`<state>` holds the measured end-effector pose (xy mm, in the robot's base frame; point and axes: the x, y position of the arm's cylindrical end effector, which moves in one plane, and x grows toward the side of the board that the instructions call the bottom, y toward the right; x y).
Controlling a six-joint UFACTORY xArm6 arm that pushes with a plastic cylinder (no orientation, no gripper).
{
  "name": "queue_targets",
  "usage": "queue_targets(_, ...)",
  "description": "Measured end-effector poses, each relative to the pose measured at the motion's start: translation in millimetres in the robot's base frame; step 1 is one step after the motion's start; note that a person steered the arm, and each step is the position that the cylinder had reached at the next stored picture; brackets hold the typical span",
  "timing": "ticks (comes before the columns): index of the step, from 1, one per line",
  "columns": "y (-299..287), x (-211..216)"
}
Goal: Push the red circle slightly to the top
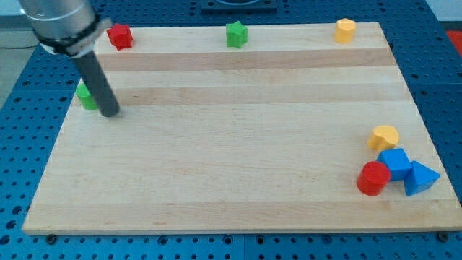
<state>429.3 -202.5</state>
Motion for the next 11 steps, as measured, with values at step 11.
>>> queue_targets(11, 448.5, 146.0)
